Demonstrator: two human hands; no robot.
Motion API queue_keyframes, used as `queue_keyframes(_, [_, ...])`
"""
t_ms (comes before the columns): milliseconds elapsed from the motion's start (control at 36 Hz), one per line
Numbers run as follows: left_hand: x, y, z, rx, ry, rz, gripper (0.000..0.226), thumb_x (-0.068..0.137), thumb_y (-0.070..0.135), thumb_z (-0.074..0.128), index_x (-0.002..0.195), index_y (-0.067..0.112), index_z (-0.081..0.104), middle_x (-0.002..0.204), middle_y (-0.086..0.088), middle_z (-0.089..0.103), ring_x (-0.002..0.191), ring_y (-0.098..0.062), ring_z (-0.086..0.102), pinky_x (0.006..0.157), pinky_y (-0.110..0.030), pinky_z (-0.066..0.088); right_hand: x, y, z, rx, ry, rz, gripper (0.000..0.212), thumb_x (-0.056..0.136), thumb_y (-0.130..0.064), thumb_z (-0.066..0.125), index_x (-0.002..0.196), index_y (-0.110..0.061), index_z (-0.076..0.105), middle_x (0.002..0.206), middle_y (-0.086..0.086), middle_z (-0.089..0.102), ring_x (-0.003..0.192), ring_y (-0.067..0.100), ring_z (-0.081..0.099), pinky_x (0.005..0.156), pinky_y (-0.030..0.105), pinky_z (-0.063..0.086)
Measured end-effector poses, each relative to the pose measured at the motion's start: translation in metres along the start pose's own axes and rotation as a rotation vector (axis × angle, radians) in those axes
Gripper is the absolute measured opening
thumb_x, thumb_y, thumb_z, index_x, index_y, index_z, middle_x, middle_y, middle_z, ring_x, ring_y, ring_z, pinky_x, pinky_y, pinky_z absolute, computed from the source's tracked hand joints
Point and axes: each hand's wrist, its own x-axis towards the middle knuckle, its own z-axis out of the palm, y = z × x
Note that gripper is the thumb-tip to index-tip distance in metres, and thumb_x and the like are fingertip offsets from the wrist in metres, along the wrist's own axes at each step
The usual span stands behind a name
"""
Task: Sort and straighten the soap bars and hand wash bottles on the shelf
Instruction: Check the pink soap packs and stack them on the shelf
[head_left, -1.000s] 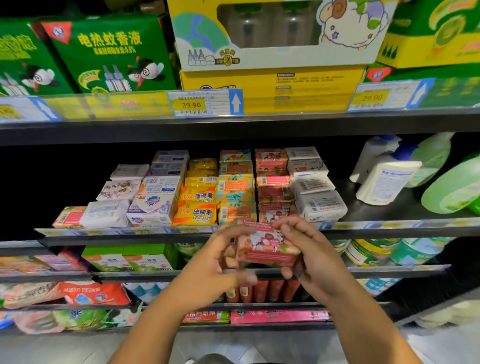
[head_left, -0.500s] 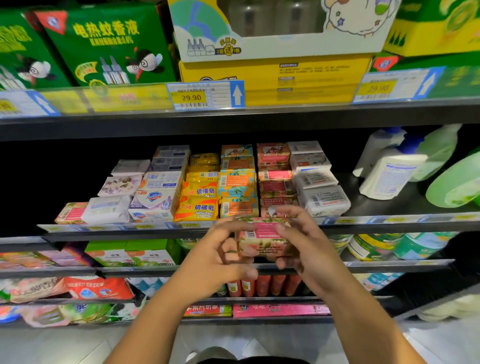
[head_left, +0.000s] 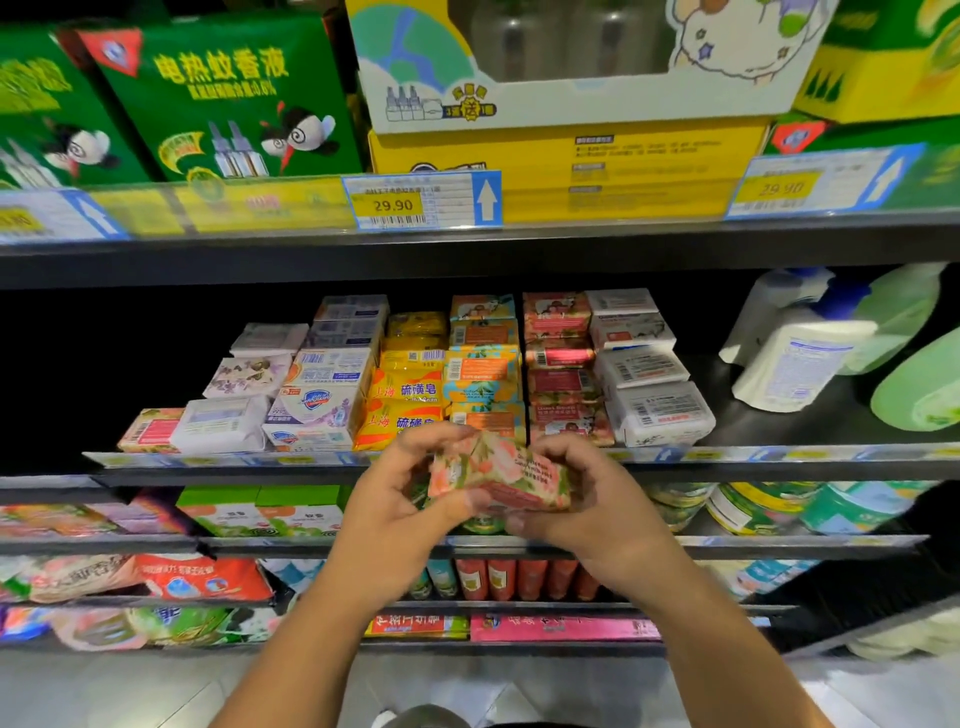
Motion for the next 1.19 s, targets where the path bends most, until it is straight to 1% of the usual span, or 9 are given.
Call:
queue_keyframes(194, [0.005, 0.009, 0.013, 0.008, -0.010, 0.015, 0.054, 0.051, 0.034, 0.088, 0.097, 0.049, 0.064, 0.101, 0.012, 0.067, 0.100, -0.015, 0.065, 0.081, -0.032, 0.056, 0.003, 0.007, 0.023, -0.046, -0.071, 0.015, 0.067, 0.060, -0.006, 0.087, 0.107, -0.048, 0.063, 0.109, -0.012, 0.074, 0.105, 0.012, 0.069, 0.087, 0.036, 0.058])
queue_keyframes(389, [0.002, 0.000, -0.014, 0.148, 0.019, -0.015, 0.051, 0.064, 0.043, 0.083, 0.108, 0.051, 0.057, 0.104, 0.012, 0.067, 0.107, -0.015, 0.061, 0.096, -0.047, 0.048, 0.005, 0.002, -0.006, 0.114, -0.015, -0.050, 0.071, 0.060, -0.001, 0.092, 0.119, -0.023, 0.059, 0.109, 0.001, 0.075, 0.104, 0.024, 0.072, 0.082, 0.035, 0.060])
queue_keyframes(472, [-0.001, -0.004, -0.018, 0.175, -0.034, -0.079, 0.058, 0.065, 0.043, 0.084, 0.114, 0.050, 0.054, 0.098, 0.013, 0.069, 0.105, -0.014, 0.062, 0.096, -0.049, 0.046, 0.006, -0.005, -0.004, 0.196, 0.032, -0.107, 0.069, 0.057, -0.014, 0.096, 0.116, -0.029, 0.063, 0.103, 0.009, 0.074, 0.099, 0.026, 0.072, 0.080, 0.036, 0.060])
queue_keyframes(556, [-0.005, -0.008, -0.012, 0.183, -0.078, -0.122, 0.062, 0.064, 0.042, 0.086, 0.115, 0.052, 0.053, 0.099, 0.008, 0.070, 0.104, -0.016, 0.066, 0.094, -0.048, 0.050, 0.007, -0.012, 0.009, 0.231, 0.019, -0.153, 0.069, 0.053, -0.010, 0.094, 0.110, -0.039, 0.066, 0.104, 0.007, 0.073, 0.099, 0.024, 0.072, 0.076, 0.031, 0.059])
queue_keyframes(639, [-0.007, -0.012, -0.009, 0.158, -0.105, -0.189, 0.059, 0.058, 0.040, 0.085, 0.109, 0.053, 0.056, 0.106, 0.012, 0.072, 0.101, -0.012, 0.069, 0.088, -0.043, 0.057, 0.009, -0.014, 0.028, 0.119, -0.015, -0.165, 0.074, 0.053, -0.011, 0.095, 0.113, -0.040, 0.064, 0.104, 0.004, 0.072, 0.101, 0.023, 0.071, 0.081, 0.038, 0.059])
queue_keyframes(833, [-0.003, -0.024, -0.052, 0.065, 0.018, -0.200, 0.068, 0.052, 0.030, 0.092, 0.110, 0.020, 0.058, 0.082, 0.002, 0.068, 0.084, -0.017, 0.067, 0.084, -0.038, 0.054, 0.022, -0.021, 0.044, 0.062, 0.008, -0.149, 0.063, 0.058, -0.018, 0.094, 0.111, -0.037, 0.066, 0.107, -0.005, 0.070, 0.101, 0.014, 0.069, 0.082, 0.031, 0.059])
queue_keyframes(917, [0.002, -0.017, -0.073, -0.185, 0.123, -0.217, 0.068, 0.049, 0.021, 0.090, 0.110, 0.013, 0.061, 0.087, -0.008, 0.074, 0.085, -0.022, 0.070, 0.077, -0.037, 0.058, 0.031, -0.026, 0.052, 0.078, 0.049, -0.084, 0.056, 0.055, -0.027, 0.088, 0.107, -0.036, 0.068, 0.090, -0.017, 0.067, 0.092, 0.005, 0.066, 0.078, 0.021, 0.055])
queue_keyframes(1028, [0.008, -0.009, -0.088, -0.418, 0.226, -0.381, 0.041, 0.064, 0.009, 0.085, 0.099, 0.011, 0.065, 0.089, -0.010, 0.075, 0.080, -0.020, 0.072, 0.066, -0.029, 0.057, 0.038, -0.031, 0.081, 0.185, -0.018, 0.099, 0.041, 0.058, -0.033, 0.082, 0.097, -0.023, 0.071, 0.082, -0.012, 0.073, 0.078, 0.004, 0.068, 0.069, 0.017, 0.052])
queue_keyframes(1194, [0.009, -0.017, -0.137, -0.129, 0.067, -0.646, 0.050, 0.078, 0.049, 0.073, 0.093, 0.002, 0.067, 0.065, -0.006, 0.060, 0.051, -0.013, 0.056, 0.045, -0.025, 0.027, 0.053, -0.033, 0.121, -0.001, -0.012, 0.391, 0.038, 0.086, -0.055, 0.068, 0.100, -0.019, 0.071, 0.060, 0.006, 0.062, 0.051, 0.017, 0.051, 0.050, 0.029, 0.036])
